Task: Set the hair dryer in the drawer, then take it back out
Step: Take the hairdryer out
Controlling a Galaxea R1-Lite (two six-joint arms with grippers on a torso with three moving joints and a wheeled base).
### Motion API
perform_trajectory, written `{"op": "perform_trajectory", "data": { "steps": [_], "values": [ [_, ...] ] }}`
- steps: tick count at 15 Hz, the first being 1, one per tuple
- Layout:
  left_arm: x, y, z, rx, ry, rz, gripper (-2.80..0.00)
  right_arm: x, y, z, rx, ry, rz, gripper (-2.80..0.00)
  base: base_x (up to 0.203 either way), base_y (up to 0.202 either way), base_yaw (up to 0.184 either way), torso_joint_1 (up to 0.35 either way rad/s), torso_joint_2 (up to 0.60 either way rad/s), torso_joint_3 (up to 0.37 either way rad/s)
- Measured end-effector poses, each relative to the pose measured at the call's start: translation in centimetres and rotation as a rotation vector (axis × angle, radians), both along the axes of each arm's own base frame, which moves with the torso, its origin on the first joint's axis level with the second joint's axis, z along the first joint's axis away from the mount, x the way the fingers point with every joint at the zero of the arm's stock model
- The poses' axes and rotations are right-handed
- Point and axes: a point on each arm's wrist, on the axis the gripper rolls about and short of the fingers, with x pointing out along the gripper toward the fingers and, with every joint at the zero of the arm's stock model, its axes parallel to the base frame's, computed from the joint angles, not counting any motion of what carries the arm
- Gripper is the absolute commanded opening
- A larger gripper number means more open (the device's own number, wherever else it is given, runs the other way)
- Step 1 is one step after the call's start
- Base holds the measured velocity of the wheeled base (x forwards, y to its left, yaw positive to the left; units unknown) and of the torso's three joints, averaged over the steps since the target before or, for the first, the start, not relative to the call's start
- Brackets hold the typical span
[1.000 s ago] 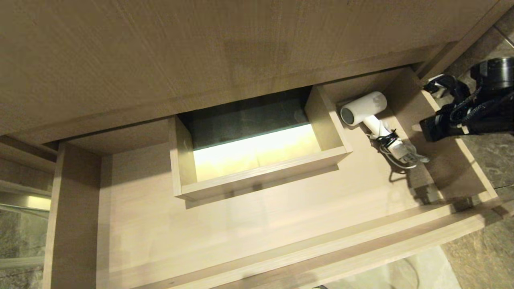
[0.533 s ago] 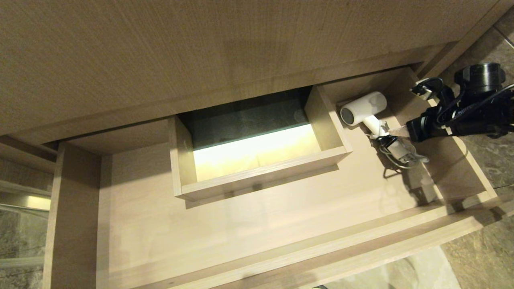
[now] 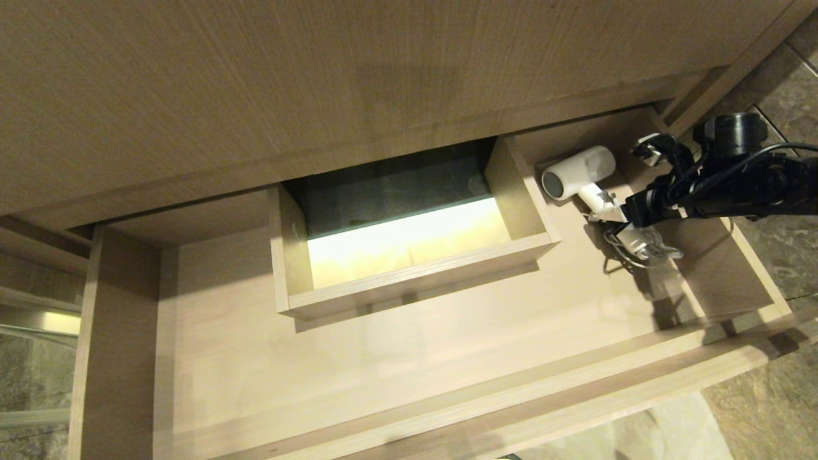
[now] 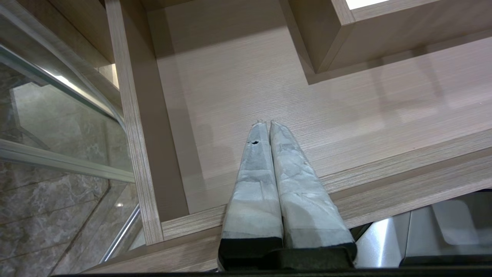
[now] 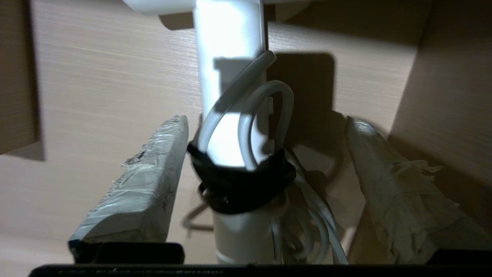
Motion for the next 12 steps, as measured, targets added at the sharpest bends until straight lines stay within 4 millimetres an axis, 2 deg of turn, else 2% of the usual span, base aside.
{"op": "perform_trajectory", "data": {
  "steps": [8, 9, 12],
  "values": [
    [0.0, 0.0, 0.0, 0.0, 0.0, 0.0, -2.8, 2.8, 0.4, -2.0, -0.005, -0.011, 0.021, 0.0, 0.0, 0.0, 0.0, 0.0, 0.0, 0.0],
    [0.0, 0.0, 0.0, 0.0, 0.0, 0.0, -2.8, 3.0, 0.4, -2.3, -0.007, -0.01, 0.023, -2.8, 0.0, 0.0, 0.0, 0.0, 0.0, 0.0],
    [0.0, 0.0, 0.0, 0.0, 0.0, 0.001, -2.8, 3.3, 0.4, -2.7, -0.007, -0.012, 0.024, -2.8, 0.0, 0.0, 0.0, 0.0, 0.0, 0.0]
  ]
}}
